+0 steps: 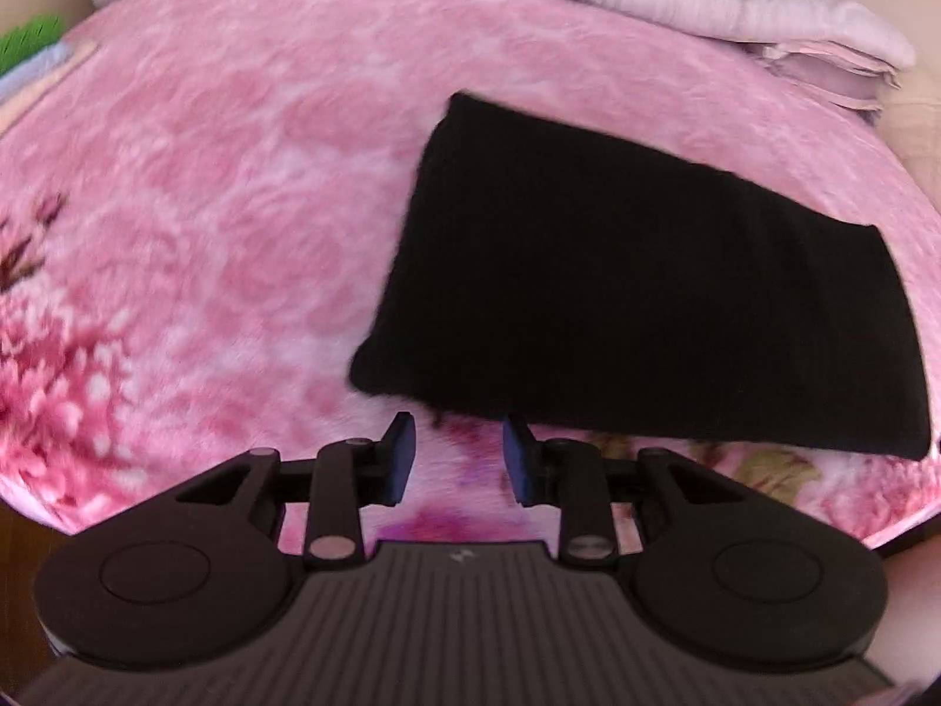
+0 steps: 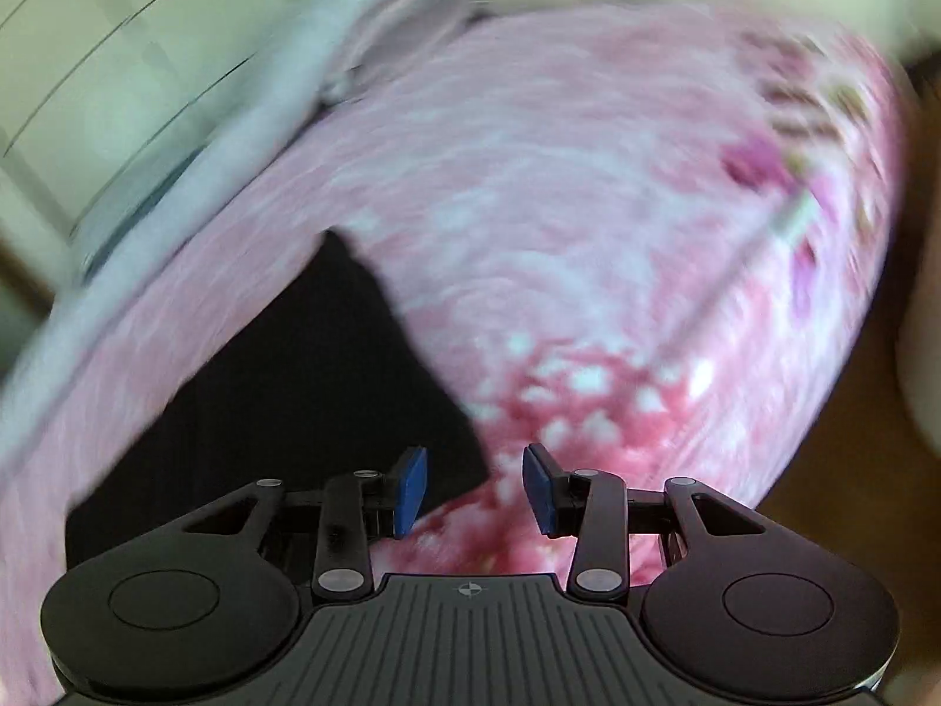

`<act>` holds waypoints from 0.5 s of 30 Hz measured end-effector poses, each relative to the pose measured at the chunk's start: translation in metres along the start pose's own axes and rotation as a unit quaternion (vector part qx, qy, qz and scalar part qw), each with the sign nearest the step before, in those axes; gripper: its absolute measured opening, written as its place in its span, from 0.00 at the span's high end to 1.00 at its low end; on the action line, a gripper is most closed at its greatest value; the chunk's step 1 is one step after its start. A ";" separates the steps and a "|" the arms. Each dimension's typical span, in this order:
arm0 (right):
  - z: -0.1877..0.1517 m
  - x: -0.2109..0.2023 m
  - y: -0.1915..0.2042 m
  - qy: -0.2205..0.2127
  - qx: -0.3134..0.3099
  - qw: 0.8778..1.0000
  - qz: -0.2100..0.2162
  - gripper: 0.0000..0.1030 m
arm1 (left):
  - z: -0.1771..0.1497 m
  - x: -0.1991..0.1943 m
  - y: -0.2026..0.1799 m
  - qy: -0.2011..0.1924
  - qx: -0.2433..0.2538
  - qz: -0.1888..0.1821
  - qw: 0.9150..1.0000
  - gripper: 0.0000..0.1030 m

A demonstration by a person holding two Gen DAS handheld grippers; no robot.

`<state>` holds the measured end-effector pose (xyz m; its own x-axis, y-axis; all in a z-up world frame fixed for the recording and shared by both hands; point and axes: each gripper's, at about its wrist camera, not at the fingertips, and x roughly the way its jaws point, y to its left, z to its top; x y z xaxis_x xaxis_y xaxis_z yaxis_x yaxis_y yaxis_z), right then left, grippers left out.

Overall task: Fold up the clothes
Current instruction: 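Lower the folded garment onto the bedspread and open both grippers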

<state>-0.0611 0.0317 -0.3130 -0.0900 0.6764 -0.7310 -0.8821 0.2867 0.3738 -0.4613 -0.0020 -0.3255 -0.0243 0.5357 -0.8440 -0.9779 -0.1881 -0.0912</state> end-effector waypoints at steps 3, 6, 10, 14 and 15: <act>-0.014 -0.006 0.028 0.013 -0.094 0.996 0.007 0.61 | -0.001 -0.010 -0.015 -0.013 0.023 0.005 1.000 0.74; -0.038 -0.009 0.045 0.028 -0.151 0.988 0.015 0.61 | 0.000 -0.018 -0.025 -0.022 0.040 -0.002 0.999 0.74; -0.049 -0.013 0.049 0.031 -0.167 0.985 0.042 0.61 | 0.004 -0.023 -0.033 -0.031 0.058 -0.014 0.998 0.74; -0.033 -0.002 0.063 0.019 -0.199 0.978 0.062 0.61 | 0.027 -0.012 -0.035 -0.041 0.064 -0.080 0.994 0.76; -0.026 0.004 0.070 0.016 -0.206 0.975 0.075 0.64 | 0.037 -0.007 -0.036 -0.043 0.061 -0.102 0.992 0.79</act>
<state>-0.1348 0.0369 -0.3042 -0.2407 0.6670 -0.7051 -0.9684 -0.1159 0.2210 -0.4334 0.0314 -0.2973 0.1639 0.6220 -0.7656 -0.9820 0.0291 -0.1866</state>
